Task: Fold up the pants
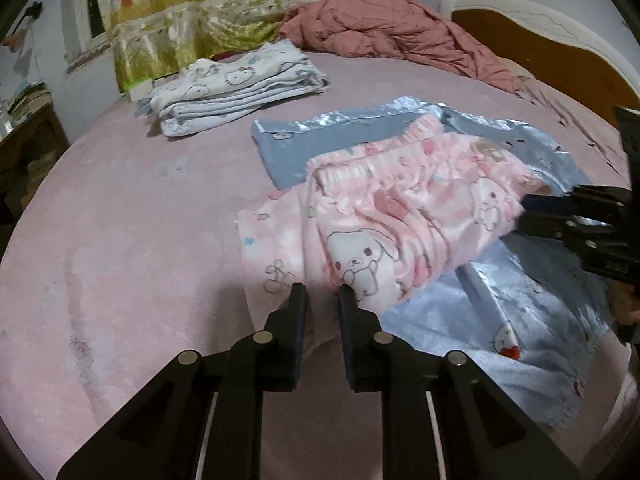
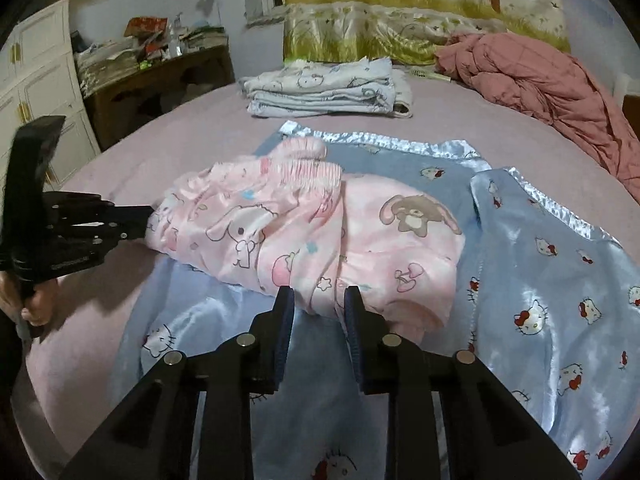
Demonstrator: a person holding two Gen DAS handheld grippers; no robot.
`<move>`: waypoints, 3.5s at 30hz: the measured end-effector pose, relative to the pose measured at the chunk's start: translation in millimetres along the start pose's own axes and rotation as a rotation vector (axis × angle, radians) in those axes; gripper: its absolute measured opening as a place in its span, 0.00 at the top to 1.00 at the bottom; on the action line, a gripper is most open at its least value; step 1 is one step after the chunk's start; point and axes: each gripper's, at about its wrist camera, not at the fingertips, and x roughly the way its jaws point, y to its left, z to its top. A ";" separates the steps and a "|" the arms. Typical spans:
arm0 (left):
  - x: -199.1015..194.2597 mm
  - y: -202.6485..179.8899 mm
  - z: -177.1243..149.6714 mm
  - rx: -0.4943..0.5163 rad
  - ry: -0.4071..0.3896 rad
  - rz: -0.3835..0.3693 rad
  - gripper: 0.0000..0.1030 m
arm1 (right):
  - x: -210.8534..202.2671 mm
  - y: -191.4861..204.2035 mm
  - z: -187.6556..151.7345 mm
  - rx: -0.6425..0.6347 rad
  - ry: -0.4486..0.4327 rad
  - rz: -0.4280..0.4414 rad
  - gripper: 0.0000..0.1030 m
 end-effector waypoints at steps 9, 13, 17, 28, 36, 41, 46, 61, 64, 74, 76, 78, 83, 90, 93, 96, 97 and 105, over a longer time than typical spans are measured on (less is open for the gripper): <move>-21.2 1.5 -4.5 -0.040 -0.082 0.061 1.00 | -9.1 -0.8 -3.4 0.037 -0.055 -0.061 0.99; -36.3 5.0 -6.6 -0.045 -0.136 0.122 1.00 | -32.8 -0.7 0.0 0.063 -0.137 -0.159 1.00; -37.2 8.7 -10.5 -0.044 -0.122 0.097 1.00 | -44.6 -9.3 4.0 0.080 -0.137 -0.112 1.00; -25.0 10.3 -17.0 -0.072 -0.107 0.094 0.99 | -2.6 9.1 -16.9 0.035 0.043 -0.056 0.88; -9.6 8.7 -21.2 -0.070 -0.053 0.076 0.97 | 2.2 2.1 -7.9 0.069 0.030 -0.037 0.71; -4.5 4.7 -23.4 -0.054 -0.034 0.082 0.95 | 0.9 15.0 -1.4 0.002 0.005 -0.045 0.74; -10.9 2.4 -25.8 -0.050 -0.072 0.131 0.99 | -1.1 15.8 -0.1 0.028 -0.036 -0.074 0.97; -25.5 7.9 -29.3 -0.085 -0.144 0.221 0.99 | -18.1 -19.8 -6.6 0.180 -0.103 -0.295 0.97; -24.1 5.1 -29.6 -0.068 -0.135 0.203 0.99 | -16.1 -23.5 -8.9 0.185 -0.082 -0.289 0.97; -33.2 4.1 -32.6 -0.047 -0.112 0.099 0.95 | -29.4 -46.1 -16.6 0.247 -0.088 -0.295 1.00; -41.2 -1.3 -37.8 -0.036 -0.132 0.101 0.70 | -38.2 -53.5 -21.7 0.265 -0.087 -0.226 1.00; -47.6 -6.6 -41.6 -0.031 -0.149 0.099 0.51 | -47.9 -51.5 -26.6 0.245 -0.110 -0.213 0.99; -53.3 -23.8 -37.3 -0.012 -0.151 0.031 0.54 | -52.6 -30.8 -25.3 0.169 -0.114 -0.135 0.78; -15.9 -14.6 -24.5 -0.096 -0.039 0.030 0.83 | -23.9 -14.1 -6.8 0.130 -0.084 -0.119 0.62; -16.3 -11.6 -26.0 -0.120 -0.050 0.003 0.98 | -8.5 -18.0 -4.4 0.140 -0.055 -0.128 0.95; -25.5 -11.3 -27.5 -0.125 -0.084 0.066 0.98 | -8.0 -21.9 -8.0 0.173 -0.066 -0.134 0.97; -27.9 -8.8 -28.8 -0.129 -0.092 0.086 0.98 | -9.1 -22.7 -9.4 0.180 -0.063 -0.157 0.98; -22.9 -5.7 -34.3 -0.121 -0.062 0.143 0.98 | -11.6 -24.7 -19.3 0.191 -0.046 -0.178 0.97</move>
